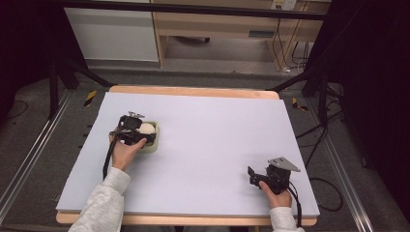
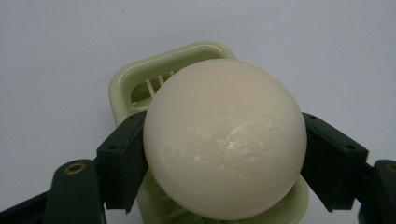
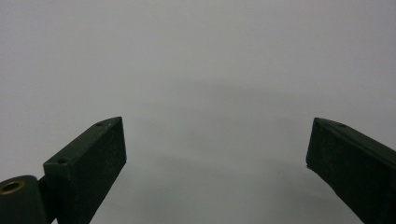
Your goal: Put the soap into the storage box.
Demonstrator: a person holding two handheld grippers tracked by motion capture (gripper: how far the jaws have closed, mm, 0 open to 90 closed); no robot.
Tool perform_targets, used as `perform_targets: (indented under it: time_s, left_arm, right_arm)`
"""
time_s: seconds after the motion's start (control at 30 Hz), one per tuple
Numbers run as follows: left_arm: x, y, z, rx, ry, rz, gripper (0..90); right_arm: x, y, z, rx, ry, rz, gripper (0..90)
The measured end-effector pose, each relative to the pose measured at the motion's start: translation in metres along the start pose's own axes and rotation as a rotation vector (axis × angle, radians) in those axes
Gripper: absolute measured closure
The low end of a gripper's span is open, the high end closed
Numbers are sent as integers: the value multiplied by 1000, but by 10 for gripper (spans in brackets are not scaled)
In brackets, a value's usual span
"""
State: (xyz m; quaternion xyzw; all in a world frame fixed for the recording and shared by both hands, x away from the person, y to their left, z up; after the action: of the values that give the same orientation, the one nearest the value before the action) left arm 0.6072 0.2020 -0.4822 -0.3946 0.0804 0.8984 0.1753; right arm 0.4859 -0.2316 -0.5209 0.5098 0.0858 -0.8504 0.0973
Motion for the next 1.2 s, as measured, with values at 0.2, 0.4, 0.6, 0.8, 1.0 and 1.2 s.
perform_targets:
  time_s: [0.2,0.4,0.6,0.8,1.0,1.2]
  left_arm:
    - [4,-1,-3,-5,-13,-1,238]
    - [6,-1,-4,-8,-13,-3,238]
    - [6,-1,-4,-12,-13,-9,238]
    - [7,-1,-3,-9,-10,-12,237]
    - [7,-1,-2,-13,-3,-13,226]
    - [5,0,3,-9,9,-20,220]
  right_arm:
    - [0,0,0,1,1,3,53]
    - [0,0,0,-1,0,2,54]
    - [0,0,0,-1,-1,2,54]
    - [0,0,0,0,-1,4,54]
    - [0,0,0,-1,0,6,54]
    - [0,0,0,1,-1,5,54]
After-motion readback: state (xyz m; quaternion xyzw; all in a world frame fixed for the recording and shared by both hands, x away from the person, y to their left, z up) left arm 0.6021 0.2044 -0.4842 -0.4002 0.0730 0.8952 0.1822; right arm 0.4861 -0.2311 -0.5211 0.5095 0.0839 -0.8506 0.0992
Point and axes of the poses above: each handheld gripper's, and its own axes: z roughly backward along the jaws, x roughly out of its underside, y roughly to its right, the point moved 6 cm from there along -z, roughly forward along the jaws, and after that the axes turned 6 degrees about y, right-handed, at the moved point
